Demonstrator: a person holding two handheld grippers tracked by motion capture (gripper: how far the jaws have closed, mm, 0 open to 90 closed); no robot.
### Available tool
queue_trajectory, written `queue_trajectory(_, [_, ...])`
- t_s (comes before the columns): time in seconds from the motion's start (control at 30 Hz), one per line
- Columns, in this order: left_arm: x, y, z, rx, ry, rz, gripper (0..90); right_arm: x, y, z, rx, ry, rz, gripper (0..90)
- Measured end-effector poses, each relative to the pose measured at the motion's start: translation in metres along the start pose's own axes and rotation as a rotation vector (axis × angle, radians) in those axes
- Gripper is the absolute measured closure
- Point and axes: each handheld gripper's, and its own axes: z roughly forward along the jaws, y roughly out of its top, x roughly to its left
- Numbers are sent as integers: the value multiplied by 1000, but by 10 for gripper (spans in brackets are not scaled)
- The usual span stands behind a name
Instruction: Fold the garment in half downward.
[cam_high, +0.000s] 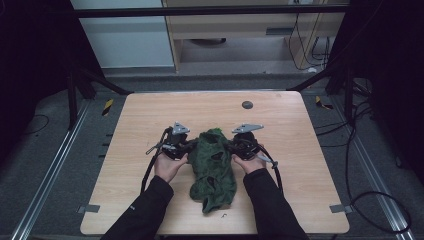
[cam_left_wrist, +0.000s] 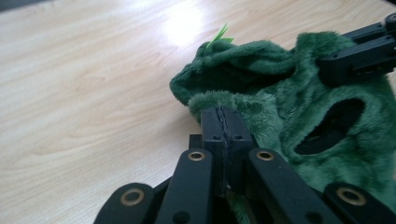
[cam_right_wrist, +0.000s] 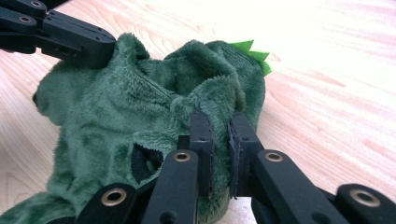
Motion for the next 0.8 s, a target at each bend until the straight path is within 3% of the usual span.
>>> queue_trajectory(0.27, [-7,10,-19,-42,-5,30,899,4,7,-14,-54,8,-33,828])
queue_trajectory(0.8, [-22,1,-50,-76,-37,63,899,16,2,-37,-94,47,-95,827])
